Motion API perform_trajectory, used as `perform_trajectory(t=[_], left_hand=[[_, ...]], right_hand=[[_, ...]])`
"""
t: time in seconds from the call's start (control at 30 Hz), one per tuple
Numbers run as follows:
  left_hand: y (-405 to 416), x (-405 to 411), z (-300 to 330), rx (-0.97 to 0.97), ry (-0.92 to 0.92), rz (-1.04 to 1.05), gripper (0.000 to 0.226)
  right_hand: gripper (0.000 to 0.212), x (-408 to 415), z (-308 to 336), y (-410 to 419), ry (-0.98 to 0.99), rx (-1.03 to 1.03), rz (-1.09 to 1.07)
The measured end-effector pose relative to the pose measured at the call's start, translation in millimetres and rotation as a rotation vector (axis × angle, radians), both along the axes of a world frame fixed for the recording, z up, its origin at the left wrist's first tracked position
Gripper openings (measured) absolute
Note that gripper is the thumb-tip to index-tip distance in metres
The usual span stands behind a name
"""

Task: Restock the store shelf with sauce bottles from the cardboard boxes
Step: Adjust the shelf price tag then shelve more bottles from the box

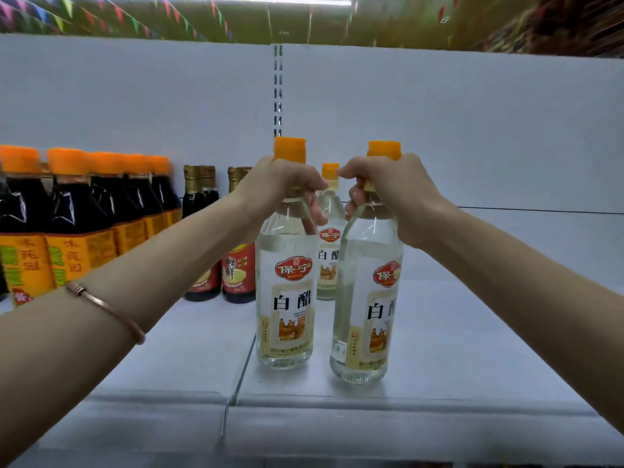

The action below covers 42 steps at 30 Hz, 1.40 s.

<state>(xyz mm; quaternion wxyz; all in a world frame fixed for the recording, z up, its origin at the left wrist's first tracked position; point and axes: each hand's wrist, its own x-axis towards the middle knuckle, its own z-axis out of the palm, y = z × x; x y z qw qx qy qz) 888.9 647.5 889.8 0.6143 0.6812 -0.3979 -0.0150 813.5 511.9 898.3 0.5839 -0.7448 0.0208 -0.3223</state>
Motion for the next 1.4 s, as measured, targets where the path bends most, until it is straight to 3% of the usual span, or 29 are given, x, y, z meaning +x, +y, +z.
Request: perform_trajectory(t=[0.13,0.4,0.57,0.67,0.77,0.9,0.93,1.1,1.3,1.4], left_hand=[[-3.1,26.7,-10.5,0.039,0.029,0.016,0.039],[-18.3,58.2,-17.0,0.001,0.014,-0.078,0.031],[-20.3,72.9,-25.5,0.019,-0.138,-0.086,0.017],[-16.4,70.5,-44.4,0.037,-0.190,-0.064,0.022],[-9.3,62.1,-69.5,0.006,-0.154,0.015,0.025],[5.5,54.4,-92.1,0.096,-0.129,0.148,0.087],[8.7,52.6,-99.7,0.149,-0.100,0.123,0.092],[14.0,66.2,-127.5,0.199,0.098,-0.033,0.084],[8.9,86.0,-123.4,0.185,0.136,-0.056,0.067],[8.8,94.0,-127.9,0.127,0.185,0.018,0.066]], right_hand=[[0.029,23.7,-13.0,-3.7,-0.010,-0.042,-0.045],[0.027,57.5,-25.1,-14.3,-0.084,-0.122,-0.178],[0.015,68.1,-44.7,-18.5,-0.150,-0.354,-0.311],[0.018,64.5,-69.5,-19.8,-0.138,-0.360,-0.258],[0.041,52.2,-92.4,-23.8,-0.150,-0.282,-0.175],[0.088,36.7,-119.8,-41.0,0.052,-0.193,0.119],[0.094,34.4,-127.1,-45.0,0.119,-0.181,0.184],[0.078,36.4,-146.6,-52.0,0.300,-0.170,0.378],[0.043,55.4,-147.6,-50.8,0.185,-0.280,0.204],[0.064,62.8,-150.3,-54.9,0.254,-0.282,0.033]])
